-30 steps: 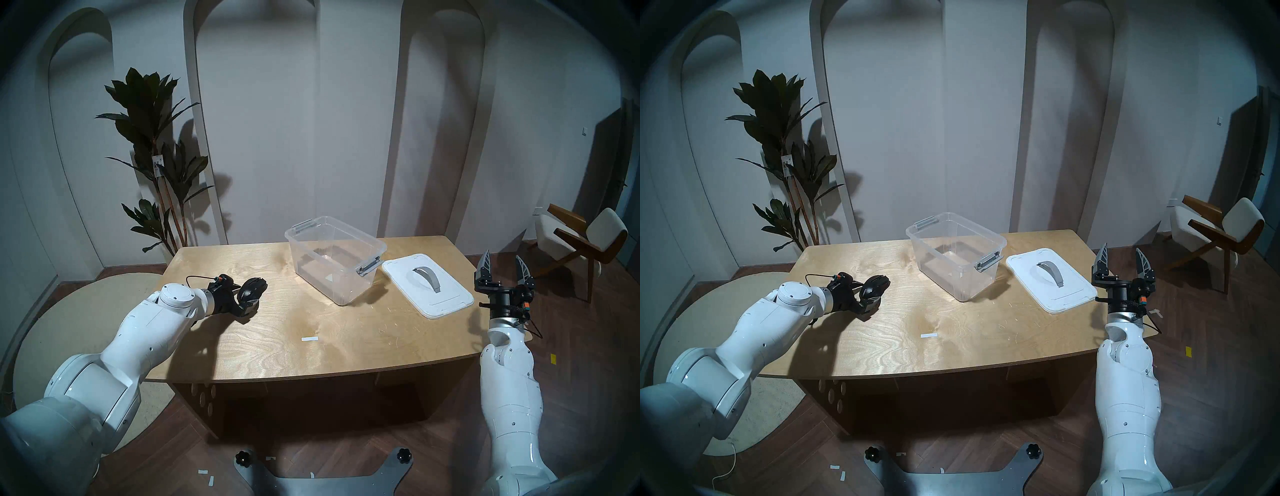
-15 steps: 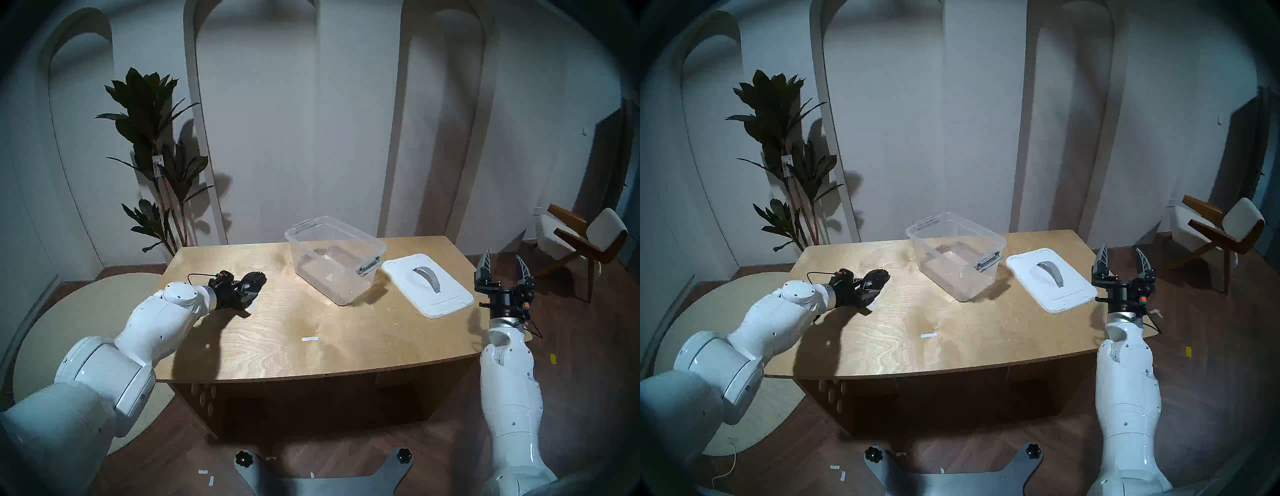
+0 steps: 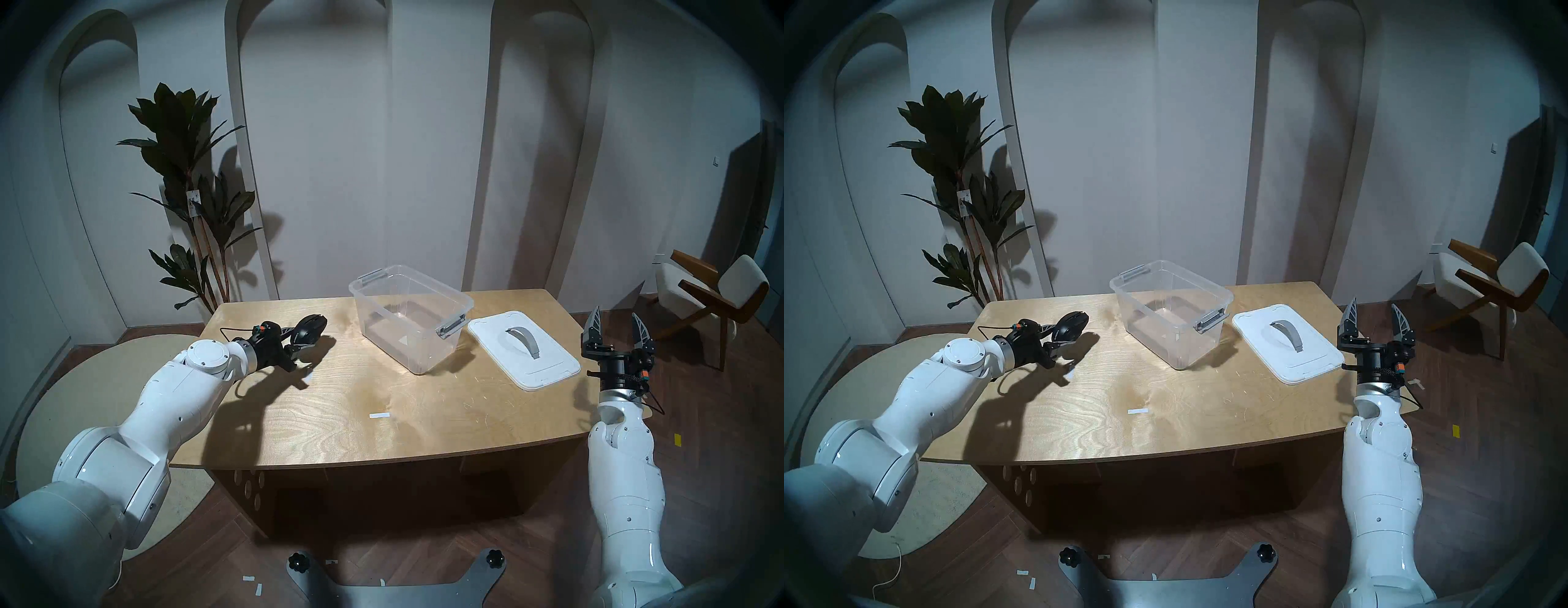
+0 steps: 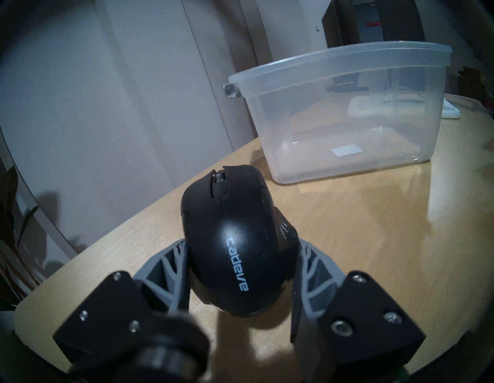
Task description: Open a storage container and put mouse inside
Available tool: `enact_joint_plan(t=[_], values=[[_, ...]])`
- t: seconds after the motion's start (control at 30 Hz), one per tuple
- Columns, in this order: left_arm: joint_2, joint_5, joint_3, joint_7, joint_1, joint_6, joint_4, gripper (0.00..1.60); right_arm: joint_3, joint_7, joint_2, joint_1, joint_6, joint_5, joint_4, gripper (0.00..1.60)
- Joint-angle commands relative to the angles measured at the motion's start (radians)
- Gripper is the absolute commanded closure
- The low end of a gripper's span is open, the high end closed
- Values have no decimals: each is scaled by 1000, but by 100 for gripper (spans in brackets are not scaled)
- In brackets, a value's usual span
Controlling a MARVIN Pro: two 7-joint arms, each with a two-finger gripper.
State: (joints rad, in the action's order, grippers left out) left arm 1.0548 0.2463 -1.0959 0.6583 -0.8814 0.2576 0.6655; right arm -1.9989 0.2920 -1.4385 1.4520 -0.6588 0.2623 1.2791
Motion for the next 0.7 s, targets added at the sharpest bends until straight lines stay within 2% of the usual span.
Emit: enact_joint_plan(t=[0.0, 0.4, 0.67], values=[[-65, 5, -28, -1, 11, 23, 112, 160, 2, 2, 2, -8, -7, -1, 19, 0], [-79, 8, -51, 6, 42, -30, 259, 160, 3, 2, 3, -8, -7, -1, 19, 0], [-65, 3, -46, -30, 53, -155, 376, 160, 3, 2, 3, -8, -8, -1, 19, 0]])
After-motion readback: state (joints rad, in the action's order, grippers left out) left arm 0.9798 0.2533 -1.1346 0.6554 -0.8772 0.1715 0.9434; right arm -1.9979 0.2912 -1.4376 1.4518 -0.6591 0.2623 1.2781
